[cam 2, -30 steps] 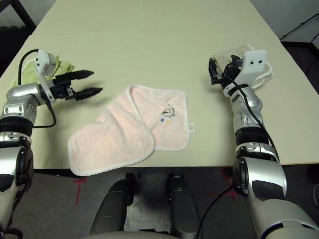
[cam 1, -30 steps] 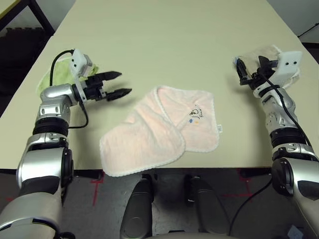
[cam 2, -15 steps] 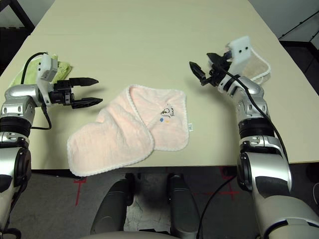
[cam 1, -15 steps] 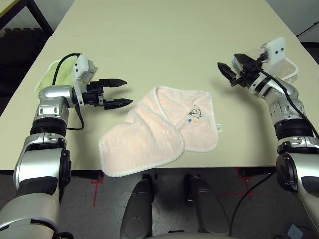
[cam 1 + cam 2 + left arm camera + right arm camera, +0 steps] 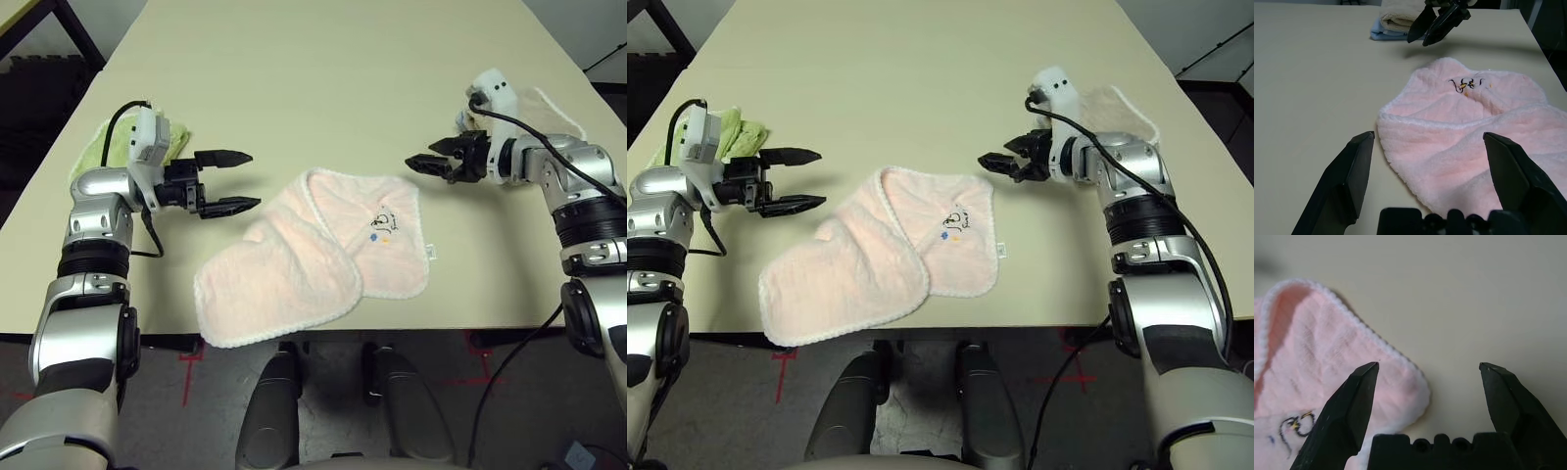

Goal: Fold the towel and set it aside.

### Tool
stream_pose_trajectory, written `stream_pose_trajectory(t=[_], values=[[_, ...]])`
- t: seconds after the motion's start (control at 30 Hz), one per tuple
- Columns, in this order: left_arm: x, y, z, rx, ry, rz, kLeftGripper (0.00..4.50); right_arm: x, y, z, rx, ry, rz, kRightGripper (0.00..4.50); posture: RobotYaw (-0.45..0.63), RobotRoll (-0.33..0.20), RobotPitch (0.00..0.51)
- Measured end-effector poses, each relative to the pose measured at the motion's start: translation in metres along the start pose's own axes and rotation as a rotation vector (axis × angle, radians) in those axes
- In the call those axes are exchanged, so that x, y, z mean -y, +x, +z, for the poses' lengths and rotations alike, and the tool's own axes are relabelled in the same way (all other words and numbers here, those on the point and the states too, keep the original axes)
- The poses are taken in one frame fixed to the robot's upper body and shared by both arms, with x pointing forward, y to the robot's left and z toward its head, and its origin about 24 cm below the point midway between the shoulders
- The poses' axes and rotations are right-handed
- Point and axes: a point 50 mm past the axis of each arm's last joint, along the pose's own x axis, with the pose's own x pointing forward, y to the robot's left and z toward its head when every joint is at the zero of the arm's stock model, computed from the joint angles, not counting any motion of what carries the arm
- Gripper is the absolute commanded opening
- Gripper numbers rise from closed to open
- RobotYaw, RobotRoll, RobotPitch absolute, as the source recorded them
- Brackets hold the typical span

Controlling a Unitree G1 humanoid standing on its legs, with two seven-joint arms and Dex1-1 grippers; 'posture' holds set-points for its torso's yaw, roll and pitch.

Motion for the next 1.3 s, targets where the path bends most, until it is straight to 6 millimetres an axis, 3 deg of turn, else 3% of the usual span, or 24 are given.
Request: stream_pose_trajectory(t=[0.17,0.47,0.8,1.2,1.3], values=[[0.001,0.001,0.001,-0.005,0.01,-0.009,4.5,-0.007,0.004,0.011,-0.034,-0.059,-0.04,4.46,0.0,0.0,0.194],[0.006,0.003,-0.001,-0.017,0.007,-0.025,4.5,-0.01,0.016,0.0,-0.179,-0.13,-0.118,4.46,0.0,0.0,0.201],[0.005,0.008,0.003,-0.005,0.008,-0.026,4.5,-0.015,0.029,-0.001,-0.206,-0.098,-0.111,4.46,0.0,0.0,0.205],[0.008,0.011,0.003,-0.003,-0.003,-0.029,4.5,-0.005,0.034,-0.007,-0.237,-0.141,-0.158,4.46,0.01,0.0,0.214],[0.01,0.01,-0.001,-0.008,-0.02,-0.027,4.5,-0.005,0.037,-0.007,-0.236,-0.161,-0.161,3.87,0.01,0.0,0.217]])
